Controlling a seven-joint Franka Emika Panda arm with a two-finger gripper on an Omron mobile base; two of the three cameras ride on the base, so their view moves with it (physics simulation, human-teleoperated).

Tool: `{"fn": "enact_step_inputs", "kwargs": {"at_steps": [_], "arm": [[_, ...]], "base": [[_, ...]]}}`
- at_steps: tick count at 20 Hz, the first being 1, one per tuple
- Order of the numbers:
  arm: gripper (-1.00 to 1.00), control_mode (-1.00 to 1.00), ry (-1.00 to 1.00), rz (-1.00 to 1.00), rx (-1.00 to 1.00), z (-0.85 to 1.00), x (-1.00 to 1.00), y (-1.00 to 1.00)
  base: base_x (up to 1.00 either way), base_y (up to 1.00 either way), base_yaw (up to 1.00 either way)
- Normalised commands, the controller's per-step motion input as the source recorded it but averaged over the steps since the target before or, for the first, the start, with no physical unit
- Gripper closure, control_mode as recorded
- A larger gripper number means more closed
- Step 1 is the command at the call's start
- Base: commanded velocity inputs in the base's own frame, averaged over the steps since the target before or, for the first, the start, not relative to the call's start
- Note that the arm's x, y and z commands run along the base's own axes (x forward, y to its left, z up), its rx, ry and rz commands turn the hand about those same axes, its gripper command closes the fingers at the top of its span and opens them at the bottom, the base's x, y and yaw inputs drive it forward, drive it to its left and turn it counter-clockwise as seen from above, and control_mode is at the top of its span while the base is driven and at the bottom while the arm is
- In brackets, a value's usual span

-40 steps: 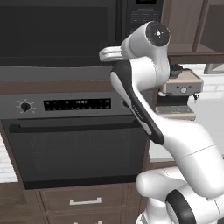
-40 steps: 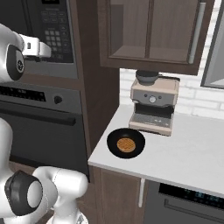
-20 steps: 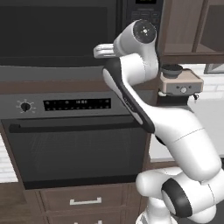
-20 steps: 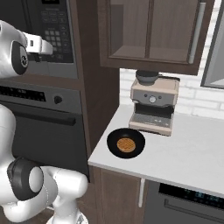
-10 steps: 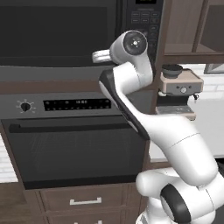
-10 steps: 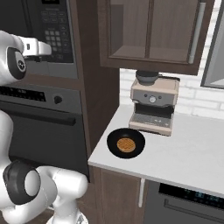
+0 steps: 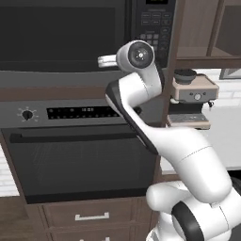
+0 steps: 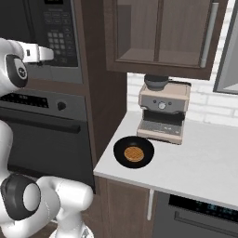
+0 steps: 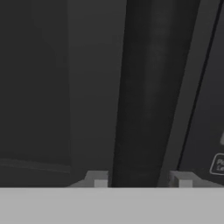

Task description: Open the microwave, place the bowl with waffle inside the microwave, then close the microwave door and turn it on.

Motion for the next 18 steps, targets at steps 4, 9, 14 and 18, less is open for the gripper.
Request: {"fn": "enact_step_inputs", "kwargs": {"at_steps": [4,9,14,18], "arm": [[1.0,-1.0,-0.15,0.1,0.0,-0.3,0.58,0.69],[1.0,-1.0,-0.03,0.13,0.0,-0.1,0.45,0.95],[1.0,-1.0,-0.08,0.08,0.0,-0.04,0.0,1.0],[1.0,-1.0,-0.12,0.04,-0.04,-0.31,-0.03,1.0]], "base": [[0.0,0.0,0.0],[0.0,0.0,0.0],[0.0,0.0,0.0],[0.0,0.0,0.0]]}}
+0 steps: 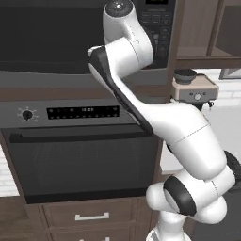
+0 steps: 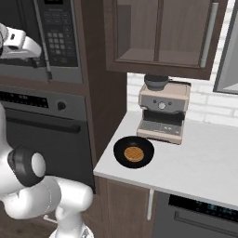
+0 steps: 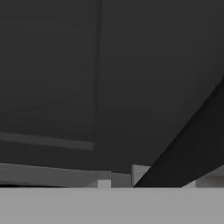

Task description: Open the microwave, place the bowl with waffle inside the microwave, then close the microwave door and turn it on.

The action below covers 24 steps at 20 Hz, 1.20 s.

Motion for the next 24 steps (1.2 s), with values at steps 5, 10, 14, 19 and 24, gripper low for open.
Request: {"fn": "enact_step_inputs", "kwargs": {"at_steps": [5,10,14,19,24], "arm": [[1.0,-1.0,-0.44,0.05,-0.06,-0.75,-0.56,1.0],[1.0,-1.0,-0.73,0.11,-0.02,-1.0,-1.0,0.51],[1.0,-1.0,-0.42,0.09,0.0,-1.0,-1.0,-0.53],[1.0,-1.0,-0.12,0.03,0.0,-1.0,-1.0,-1.0],[1.0,-1.0,-0.18,0.0,0.09,-1.0,-1.0,-1.0]], "base": [[0.0,0.0,0.0],[0.0,0.0,0.0],[0.0,0.0,0.0],[0.0,0.0,0.0],[0.0,0.0,0.0]]}}
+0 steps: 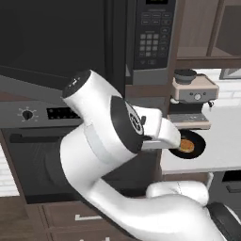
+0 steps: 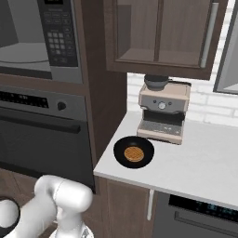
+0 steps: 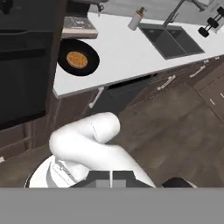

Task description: Open the microwave, place the bowl with waffle inside the microwave, then close the microwave door and turn it on.

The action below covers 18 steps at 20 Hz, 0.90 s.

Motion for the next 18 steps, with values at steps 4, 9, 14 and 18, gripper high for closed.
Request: {"fn": "enact_step_inputs", "kwargs": {"at_steps": [4,9,14,18], "arm": [[1.0,-1.0,-0.58,0.0,0.23,-0.96,-1.0,-1.0],[1.0,-1.0,-0.53,0.0,0.44,0.05,-1.0,-0.91],[1.0,-1.0,-0.13,0.01,0.7,0.96,-0.79,-1.0],[1.0,-1.0,-0.14,0.16,0.71,0.96,-0.09,-0.95]], "base": [[0.0,0.0,0.0],[0.0,0.0,0.0],[0.0,0.0,0.0],[0.0,0.0,0.0]]}}
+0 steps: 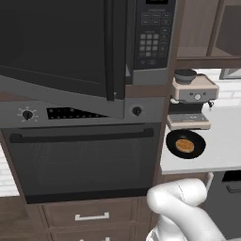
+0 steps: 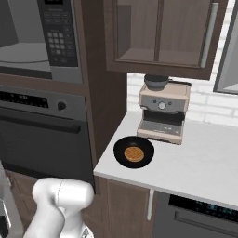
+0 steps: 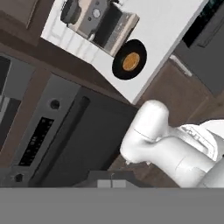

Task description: Open the microwave, place the bowl with waffle inside the microwave, then close the microwave door and turn it on.

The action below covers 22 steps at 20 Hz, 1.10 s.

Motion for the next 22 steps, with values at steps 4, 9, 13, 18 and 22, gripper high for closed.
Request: {"fn": "enact_step_inputs", "kwargs": {"at_steps": [4,9,13,18,22], "arm": [[1.0,-1.0,-0.45,0.28,0.59,0.64,0.23,-0.33],[1.0,-1.0,-0.66,0.27,0.4,0.14,0.48,0.19],[1.0,-1.0,-0.51,0.24,0.28,0.0,0.81,0.39],[1.0,-1.0,-0.38,0.2,0.13,0.0,0.87,0.3],[1.0,-1.0,-0.23,0.24,0.0,0.0,0.64,0.35]], "base": [[0.0,0.0,0.0],[0.0,0.0,0.0],[0.0,0.0,0.0],[0.0,0.0,0.0],[0.0,0.0,0.0]]}}
